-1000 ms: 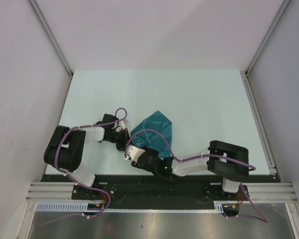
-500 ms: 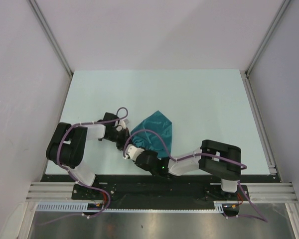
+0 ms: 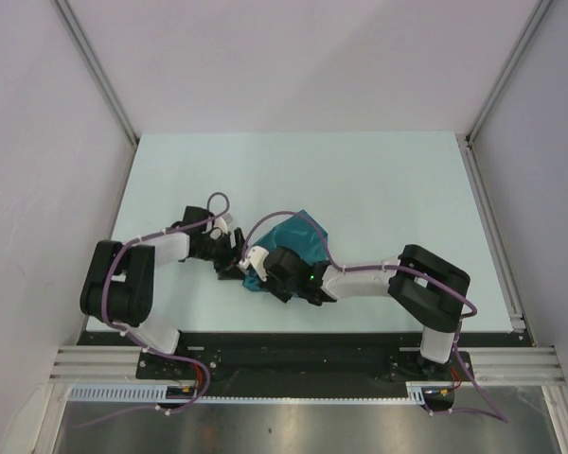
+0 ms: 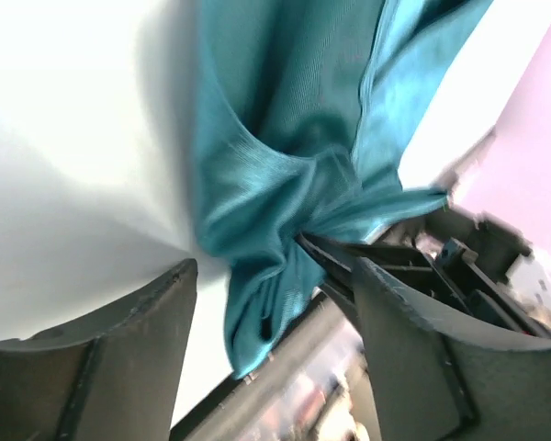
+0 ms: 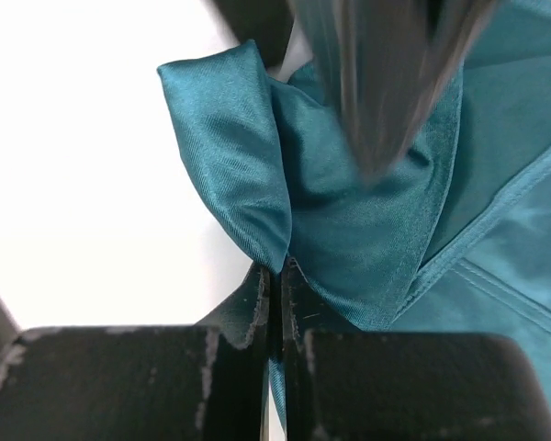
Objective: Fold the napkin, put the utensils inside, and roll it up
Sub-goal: Roll the napkin with the utensil
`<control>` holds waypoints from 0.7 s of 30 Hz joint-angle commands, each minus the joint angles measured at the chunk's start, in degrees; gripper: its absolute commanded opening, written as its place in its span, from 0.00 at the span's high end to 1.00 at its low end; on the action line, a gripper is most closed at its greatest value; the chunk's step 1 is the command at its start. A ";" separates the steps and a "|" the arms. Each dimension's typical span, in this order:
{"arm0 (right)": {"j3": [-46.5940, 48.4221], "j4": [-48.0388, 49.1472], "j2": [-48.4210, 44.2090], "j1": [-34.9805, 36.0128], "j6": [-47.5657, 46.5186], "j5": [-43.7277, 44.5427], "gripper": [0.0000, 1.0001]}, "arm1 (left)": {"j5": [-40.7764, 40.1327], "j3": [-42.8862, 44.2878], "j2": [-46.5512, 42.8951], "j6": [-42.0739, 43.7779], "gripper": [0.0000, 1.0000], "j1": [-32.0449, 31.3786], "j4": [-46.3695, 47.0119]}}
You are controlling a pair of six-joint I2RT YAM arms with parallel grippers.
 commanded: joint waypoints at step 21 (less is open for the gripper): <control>21.62 -25.02 17.05 -20.40 16.81 -54.26 1.00 | -29.88 -17.85 -37.79 -4.11 0.20 -9.26 14.32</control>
